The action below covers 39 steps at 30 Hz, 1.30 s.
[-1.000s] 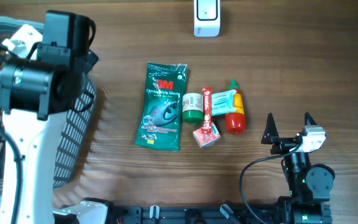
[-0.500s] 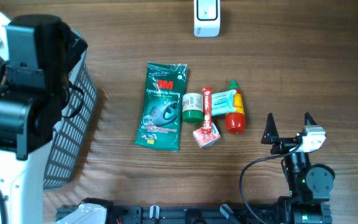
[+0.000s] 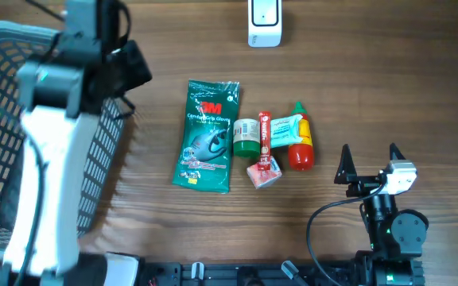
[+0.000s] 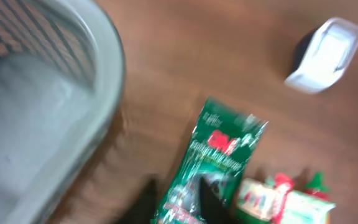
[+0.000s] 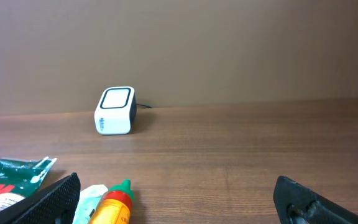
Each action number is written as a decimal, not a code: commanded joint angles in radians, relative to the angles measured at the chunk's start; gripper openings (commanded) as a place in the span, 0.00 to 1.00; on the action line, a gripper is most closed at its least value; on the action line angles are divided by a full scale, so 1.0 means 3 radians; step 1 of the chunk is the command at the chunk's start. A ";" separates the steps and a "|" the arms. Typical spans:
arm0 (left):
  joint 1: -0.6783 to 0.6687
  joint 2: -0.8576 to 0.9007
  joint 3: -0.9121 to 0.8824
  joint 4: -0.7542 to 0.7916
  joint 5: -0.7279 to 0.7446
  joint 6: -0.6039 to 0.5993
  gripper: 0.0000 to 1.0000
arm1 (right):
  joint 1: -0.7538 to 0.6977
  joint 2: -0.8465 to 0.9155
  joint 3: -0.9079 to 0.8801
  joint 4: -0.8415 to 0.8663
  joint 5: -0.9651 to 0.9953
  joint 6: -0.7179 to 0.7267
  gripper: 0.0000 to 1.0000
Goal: Scan the item barcode
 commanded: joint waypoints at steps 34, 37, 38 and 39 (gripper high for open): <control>0.0245 -0.0043 -0.0019 -0.0008 -0.0203 -0.0184 0.04 | -0.0003 -0.0020 -0.0004 0.0017 -0.0041 -0.0041 1.00; 0.0023 -0.0476 -0.0020 -0.0027 -0.0287 -0.0197 0.06 | -0.0003 -0.0020 -0.0004 0.0015 -0.0042 -0.0041 1.00; -0.0066 -0.0668 -0.0020 -0.0050 -0.0313 -0.0201 0.08 | -0.0003 -0.0020 -0.0004 0.0015 -0.0042 -0.0041 1.00; -0.0113 -0.0779 -0.0020 -0.0071 -0.0354 -0.0234 0.11 | -0.0003 -0.0020 -0.0004 0.0015 -0.0042 -0.0041 1.00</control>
